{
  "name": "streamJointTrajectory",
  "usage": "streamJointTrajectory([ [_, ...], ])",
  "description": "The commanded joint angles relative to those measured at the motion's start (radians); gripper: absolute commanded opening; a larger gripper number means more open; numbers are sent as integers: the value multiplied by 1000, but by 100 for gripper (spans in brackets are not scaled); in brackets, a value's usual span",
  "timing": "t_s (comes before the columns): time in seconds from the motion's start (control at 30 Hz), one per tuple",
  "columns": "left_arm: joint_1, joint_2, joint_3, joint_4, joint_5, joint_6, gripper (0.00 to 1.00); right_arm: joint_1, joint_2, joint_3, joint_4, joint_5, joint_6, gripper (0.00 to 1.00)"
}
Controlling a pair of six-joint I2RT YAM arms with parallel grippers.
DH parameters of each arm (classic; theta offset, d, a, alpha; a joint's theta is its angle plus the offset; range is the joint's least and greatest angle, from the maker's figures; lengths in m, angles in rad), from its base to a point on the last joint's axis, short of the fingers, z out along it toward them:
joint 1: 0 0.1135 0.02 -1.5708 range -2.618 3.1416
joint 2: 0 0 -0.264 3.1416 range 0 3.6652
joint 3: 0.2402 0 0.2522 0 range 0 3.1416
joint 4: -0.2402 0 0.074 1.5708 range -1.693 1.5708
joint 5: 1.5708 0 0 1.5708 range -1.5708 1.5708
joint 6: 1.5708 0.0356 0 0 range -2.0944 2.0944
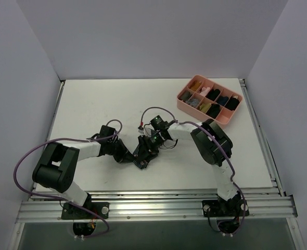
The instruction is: Roll the underwear
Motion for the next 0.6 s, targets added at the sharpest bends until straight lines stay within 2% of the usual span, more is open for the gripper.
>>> streamJointTrajectory([
  [0.0,-2,30,53,-161,-125,77,2,-7,-86,28,-176,212,-102,41],
  [0.1,-3,39,103,-228,-132,102,2,-7,-143,44,-230,306,-125,42],
  [0.23,-12,54,160,-316,-154,114,2,21,-219,73,-279,546,-144,43],
  [0.33,-22,76,203,-373,-166,112,2,99,-288,55,-251,738,-133,44],
  [0.47,-32,122,260,-452,-180,117,2,250,-380,-10,-154,939,-107,46],
  [0.57,-32,148,289,-499,-181,117,2,306,-420,-31,-115,1054,-117,48],
])
